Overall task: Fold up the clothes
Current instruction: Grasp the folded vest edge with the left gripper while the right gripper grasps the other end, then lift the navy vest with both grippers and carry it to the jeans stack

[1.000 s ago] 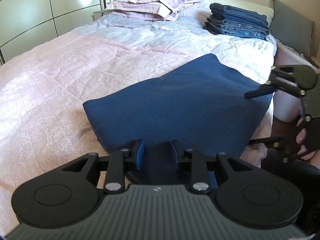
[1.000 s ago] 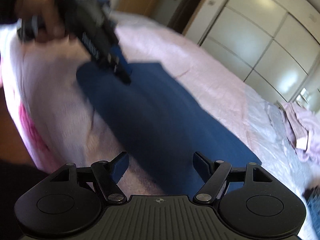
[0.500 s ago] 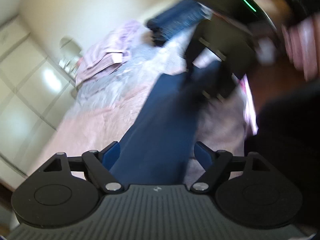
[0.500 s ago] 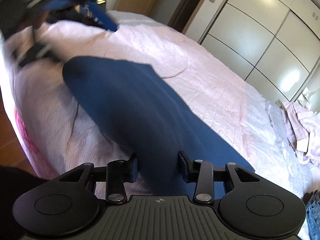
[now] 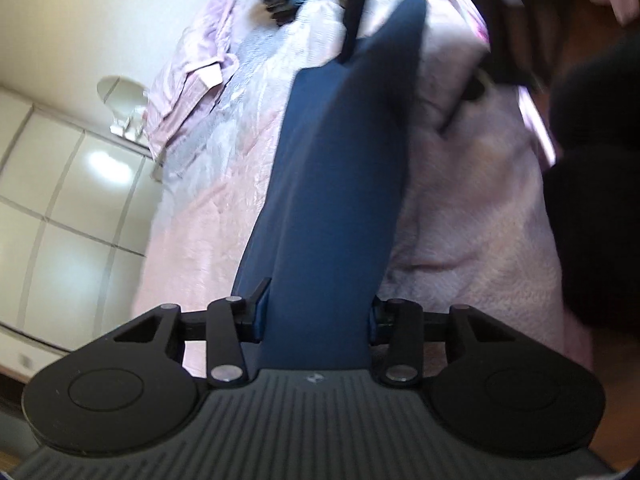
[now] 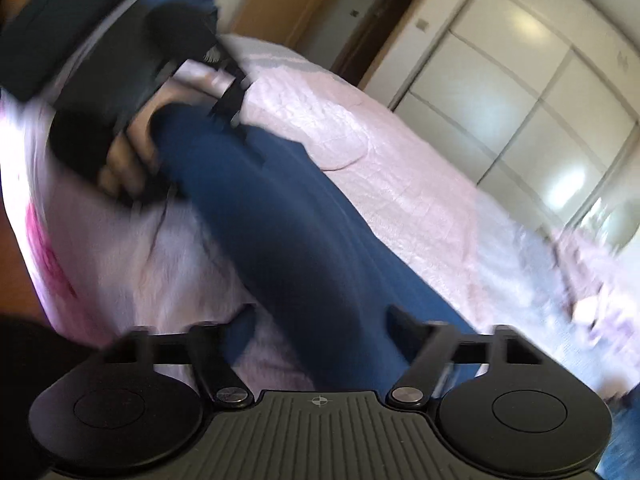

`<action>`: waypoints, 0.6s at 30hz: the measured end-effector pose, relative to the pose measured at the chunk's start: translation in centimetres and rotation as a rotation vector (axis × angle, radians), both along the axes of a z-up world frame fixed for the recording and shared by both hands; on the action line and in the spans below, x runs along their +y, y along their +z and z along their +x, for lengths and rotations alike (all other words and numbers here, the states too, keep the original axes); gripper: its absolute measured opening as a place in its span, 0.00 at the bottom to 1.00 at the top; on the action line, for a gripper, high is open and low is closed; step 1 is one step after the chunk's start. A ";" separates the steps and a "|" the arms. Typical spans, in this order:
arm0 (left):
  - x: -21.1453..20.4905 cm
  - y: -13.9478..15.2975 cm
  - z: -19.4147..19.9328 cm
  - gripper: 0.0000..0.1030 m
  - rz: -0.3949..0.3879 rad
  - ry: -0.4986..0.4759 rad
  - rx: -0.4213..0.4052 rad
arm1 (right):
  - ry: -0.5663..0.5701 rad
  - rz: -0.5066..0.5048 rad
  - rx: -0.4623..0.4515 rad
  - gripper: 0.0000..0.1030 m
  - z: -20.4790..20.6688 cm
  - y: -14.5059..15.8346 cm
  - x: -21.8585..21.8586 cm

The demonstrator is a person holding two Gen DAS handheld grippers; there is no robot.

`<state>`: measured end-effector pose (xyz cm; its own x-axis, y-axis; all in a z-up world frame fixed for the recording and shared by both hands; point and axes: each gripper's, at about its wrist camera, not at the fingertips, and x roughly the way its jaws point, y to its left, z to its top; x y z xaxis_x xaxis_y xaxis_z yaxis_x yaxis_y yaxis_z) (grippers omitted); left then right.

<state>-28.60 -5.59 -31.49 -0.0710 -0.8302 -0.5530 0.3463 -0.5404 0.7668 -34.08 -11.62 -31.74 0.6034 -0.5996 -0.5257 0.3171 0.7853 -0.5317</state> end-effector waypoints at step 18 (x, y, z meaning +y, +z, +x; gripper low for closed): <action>0.6 -3.3 -1.0 0.50 -0.098 -0.050 -0.308 | 0.069 -0.240 0.222 0.27 3.9 -3.8 -2.5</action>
